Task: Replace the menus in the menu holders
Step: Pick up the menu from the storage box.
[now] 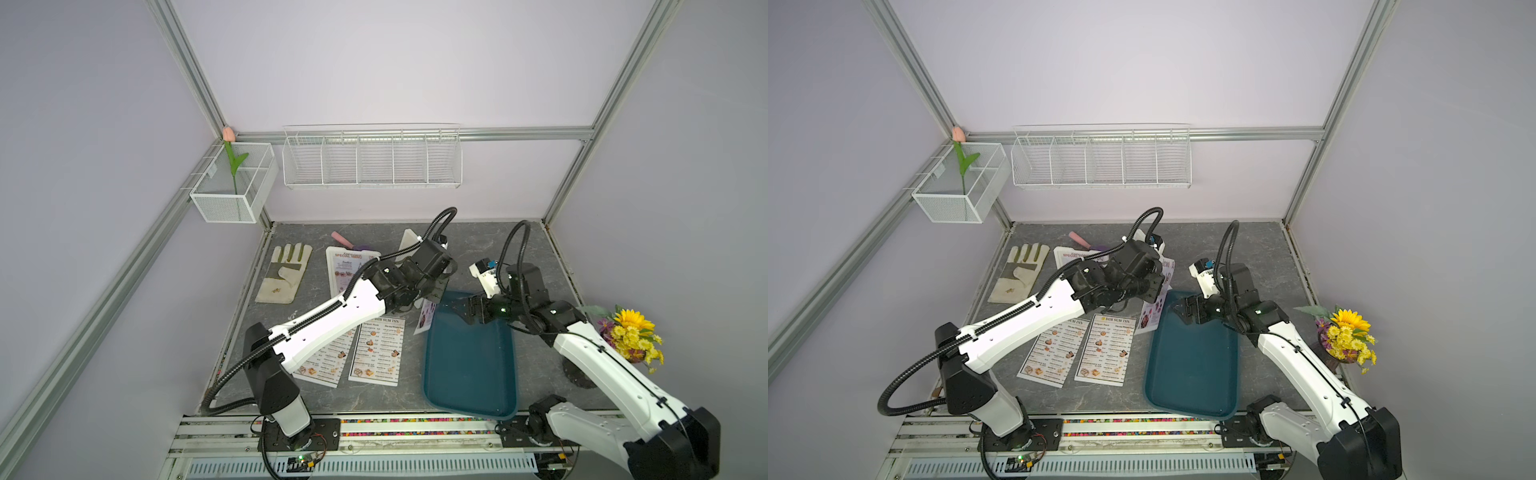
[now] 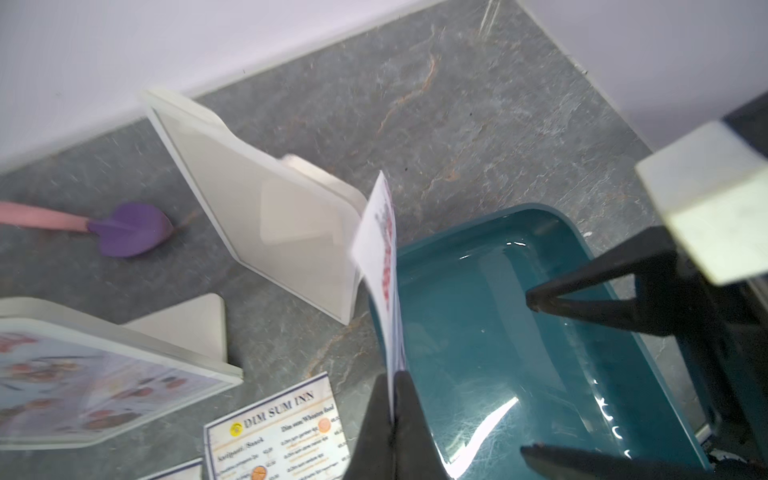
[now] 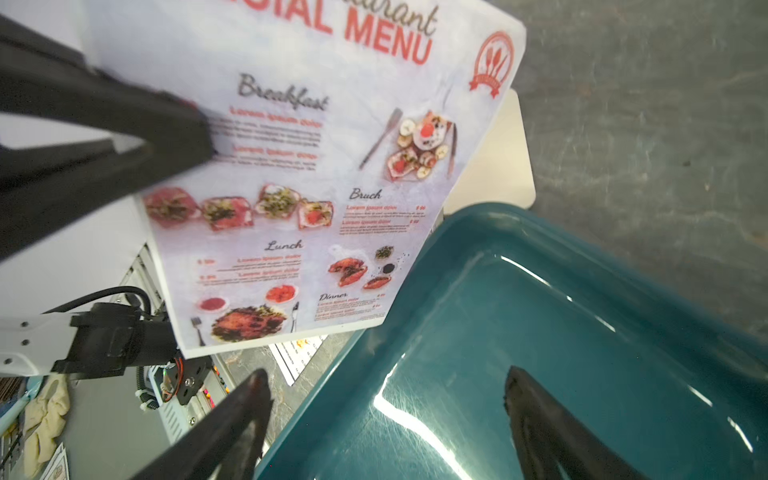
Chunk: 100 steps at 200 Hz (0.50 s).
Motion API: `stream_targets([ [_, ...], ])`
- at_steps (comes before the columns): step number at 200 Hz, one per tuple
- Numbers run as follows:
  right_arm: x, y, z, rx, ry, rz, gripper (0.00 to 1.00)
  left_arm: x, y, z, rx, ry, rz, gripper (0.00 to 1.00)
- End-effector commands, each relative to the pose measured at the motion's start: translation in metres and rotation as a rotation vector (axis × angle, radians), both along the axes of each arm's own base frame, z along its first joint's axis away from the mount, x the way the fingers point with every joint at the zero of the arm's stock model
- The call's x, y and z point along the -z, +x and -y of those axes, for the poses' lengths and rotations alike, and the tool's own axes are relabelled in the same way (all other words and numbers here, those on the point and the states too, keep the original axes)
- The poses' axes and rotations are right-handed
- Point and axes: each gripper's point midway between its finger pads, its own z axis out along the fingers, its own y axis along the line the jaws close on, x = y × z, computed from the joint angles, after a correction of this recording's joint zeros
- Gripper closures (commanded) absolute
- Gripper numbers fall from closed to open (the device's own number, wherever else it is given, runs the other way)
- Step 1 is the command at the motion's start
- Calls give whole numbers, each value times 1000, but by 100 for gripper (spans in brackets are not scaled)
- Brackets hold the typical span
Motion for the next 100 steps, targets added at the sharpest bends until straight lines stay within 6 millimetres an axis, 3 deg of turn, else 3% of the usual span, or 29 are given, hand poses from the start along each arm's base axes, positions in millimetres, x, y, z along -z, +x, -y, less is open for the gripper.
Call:
stream_targets([
  [1, -27, -10, -17, -200, 84, 134, 10, -37, 1, -19, 59, 69, 107, 100],
  [33, -31, -7, -23, -287, 129, 190, 10, -77, -8, -25, 151, 61, 182, 100],
  [37, -45, -2, -24, -293, 141, 228, 10, -81, -10, -25, 162, 56, 189, 100],
  [51, -53, 4, -26, -317, 163, 262, 10, -95, -18, -27, 203, 35, 205, 100],
  [100, -76, 34, -39, -378, 197, 316, 10, -119, -35, -31, 284, -3, 225, 100],
])
